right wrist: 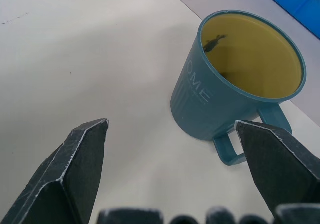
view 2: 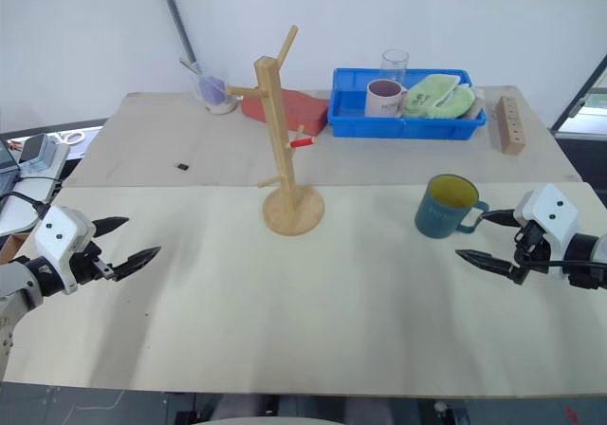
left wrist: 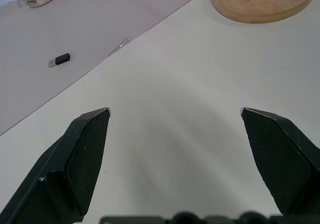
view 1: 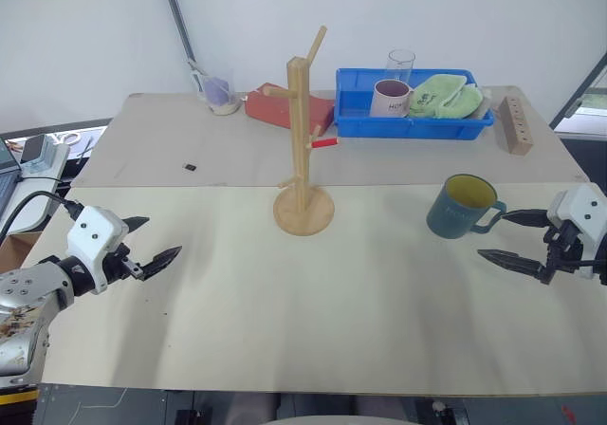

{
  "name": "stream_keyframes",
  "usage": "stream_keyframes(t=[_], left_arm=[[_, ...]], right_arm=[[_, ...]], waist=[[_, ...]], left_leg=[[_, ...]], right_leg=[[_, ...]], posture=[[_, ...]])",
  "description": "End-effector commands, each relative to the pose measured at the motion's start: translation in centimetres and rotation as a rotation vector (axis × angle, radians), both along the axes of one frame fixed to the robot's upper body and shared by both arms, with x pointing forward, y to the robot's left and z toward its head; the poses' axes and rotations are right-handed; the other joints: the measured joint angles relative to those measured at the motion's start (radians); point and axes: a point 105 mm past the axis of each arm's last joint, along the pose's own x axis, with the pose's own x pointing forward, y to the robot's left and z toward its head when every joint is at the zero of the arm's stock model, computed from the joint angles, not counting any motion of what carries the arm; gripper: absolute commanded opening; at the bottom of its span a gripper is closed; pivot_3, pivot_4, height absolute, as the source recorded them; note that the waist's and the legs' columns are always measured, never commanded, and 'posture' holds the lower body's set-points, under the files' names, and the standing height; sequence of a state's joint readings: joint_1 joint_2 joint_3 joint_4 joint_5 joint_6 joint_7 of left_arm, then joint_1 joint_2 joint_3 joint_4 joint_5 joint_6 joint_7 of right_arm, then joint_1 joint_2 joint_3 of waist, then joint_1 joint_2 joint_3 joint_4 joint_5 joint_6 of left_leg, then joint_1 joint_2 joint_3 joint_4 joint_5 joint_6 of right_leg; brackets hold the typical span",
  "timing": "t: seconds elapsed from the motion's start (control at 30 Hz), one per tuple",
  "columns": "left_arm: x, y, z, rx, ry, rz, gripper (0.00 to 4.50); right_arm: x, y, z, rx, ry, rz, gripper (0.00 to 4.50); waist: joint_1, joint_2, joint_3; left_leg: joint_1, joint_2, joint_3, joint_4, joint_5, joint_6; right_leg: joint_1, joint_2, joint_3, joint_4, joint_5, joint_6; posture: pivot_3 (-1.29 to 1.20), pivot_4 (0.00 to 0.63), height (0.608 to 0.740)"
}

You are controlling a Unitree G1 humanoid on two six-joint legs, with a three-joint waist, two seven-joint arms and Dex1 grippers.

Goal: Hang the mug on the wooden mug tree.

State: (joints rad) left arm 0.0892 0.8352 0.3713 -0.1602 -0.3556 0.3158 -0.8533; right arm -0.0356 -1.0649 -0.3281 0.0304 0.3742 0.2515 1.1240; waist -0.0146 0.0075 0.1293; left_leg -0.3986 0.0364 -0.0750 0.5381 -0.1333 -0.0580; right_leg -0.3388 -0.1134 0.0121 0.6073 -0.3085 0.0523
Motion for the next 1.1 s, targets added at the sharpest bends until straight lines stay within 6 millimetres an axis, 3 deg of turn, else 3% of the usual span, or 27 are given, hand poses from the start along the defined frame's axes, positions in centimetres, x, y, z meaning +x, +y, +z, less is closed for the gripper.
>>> stream_keyframes(t=[0.03, 0.13, 0.33, 0.47, 0.6, 0.8, 0.97, 1.1], left_arm=[[0.1, -0.2, 1.0, 0.0, -0.026, -0.017, 4.5], [0.2, 0.2, 1.1, -0.016, -0.024, 0.016, 4.5], [-0.3, -0.3, 2.2, -0.053, -0.064, -0.079, 4.5], [-0.7, -4.0, 4.9, -0.13, -0.081, -0.299, 4.5], [-1.2, -10.0, 7.4, -0.154, -0.098, -0.582, 4.5], [-2.8, -15.9, 9.4, -0.199, -0.075, -0.913, 4.5], [-2.8, -19.5, 10.1, -0.237, -0.082, -1.084, 4.5], [-2.4, -21.0, 9.7, -0.222, -0.086, -1.149, 4.5]], right_arm=[[0.2, 0.5, 1.1, -0.01, -0.047, 0.014, 4.49], [0.1, 0.4, 1.0, -0.011, -0.044, 0.009, 4.49], [0.1, 0.3, 0.9, -0.003, -0.055, -0.013, 4.49], [0.2, 0.4, 0.9, 0.015, -0.098, -0.042, 4.49], [-0.2, 1.1, 0.8, 0.061, -0.176, -0.107, 4.49], [-0.7, 1.7, -0.1, 0.08, -0.266, -0.23, 4.49], [0.2, 1.3, -1.7, 0.156, -0.308, -0.469, 4.49], [1.2, 0.0, -2.6, 0.165, -0.351, -0.65, 4.49]], waist=[[0.0, 0.0, 0.0], [0.0, 0.0, 0.0], [0.0, 0.0, 0.0], [0.003, 0.0, 0.0], [0.016, 0.0, 0.0], [0.01, 0.0, 0.0], [0.0, -0.001, 0.0], [-0.003, 0.0, 0.0]], left_leg=[[0.0, 0.0, 0.0, 0.0, 0.0, 0.0], [0.0, 0.0, 0.0, 0.0, 0.0, 0.0], [0.0, 0.0, 0.0, 0.0, 0.0, 0.0], [0.0, 0.0, 0.0, 0.0, 0.0, 0.0], [-0.002, 0.0, 0.001, 0.0, 0.0, 0.0], [0.0, 0.0, 0.0, 0.002, 0.001, 0.0], [0.0, 0.0, -0.002, 0.003, 0.001, 0.001], [0.0, 0.0, -0.003, 0.004, 0.005, 0.006]], right_leg=[[0.0, 0.0, 0.0, 0.0, 0.0, 0.0], [0.0, 0.0, 0.0, 0.0, 0.0, 0.0], [0.0, 0.0, 0.001, 0.0, 0.0, 0.0], [-0.001, 0.0, 0.0, 0.0, 0.0, 0.0], [0.0, 0.0, 0.0, 0.0, 0.0, 0.0], [0.002, 0.003, 0.002, 0.001, 0.0, 0.001], [0.002, 0.005, 0.002, 0.001, 0.0, 0.001], [0.002, 0.006, 0.004, 0.002, 0.0, 0.001]], posture=[[0.0, 0.15, 0.74], [0.0, 0.15, 0.74], [0.0, 0.15, 0.74], [0.0, 0.15, 0.74], [0.0, 0.15, 0.74], [0.0, 0.15, 0.74], [0.0, 0.15, 0.74], [0.0, 0.15, 0.74]])
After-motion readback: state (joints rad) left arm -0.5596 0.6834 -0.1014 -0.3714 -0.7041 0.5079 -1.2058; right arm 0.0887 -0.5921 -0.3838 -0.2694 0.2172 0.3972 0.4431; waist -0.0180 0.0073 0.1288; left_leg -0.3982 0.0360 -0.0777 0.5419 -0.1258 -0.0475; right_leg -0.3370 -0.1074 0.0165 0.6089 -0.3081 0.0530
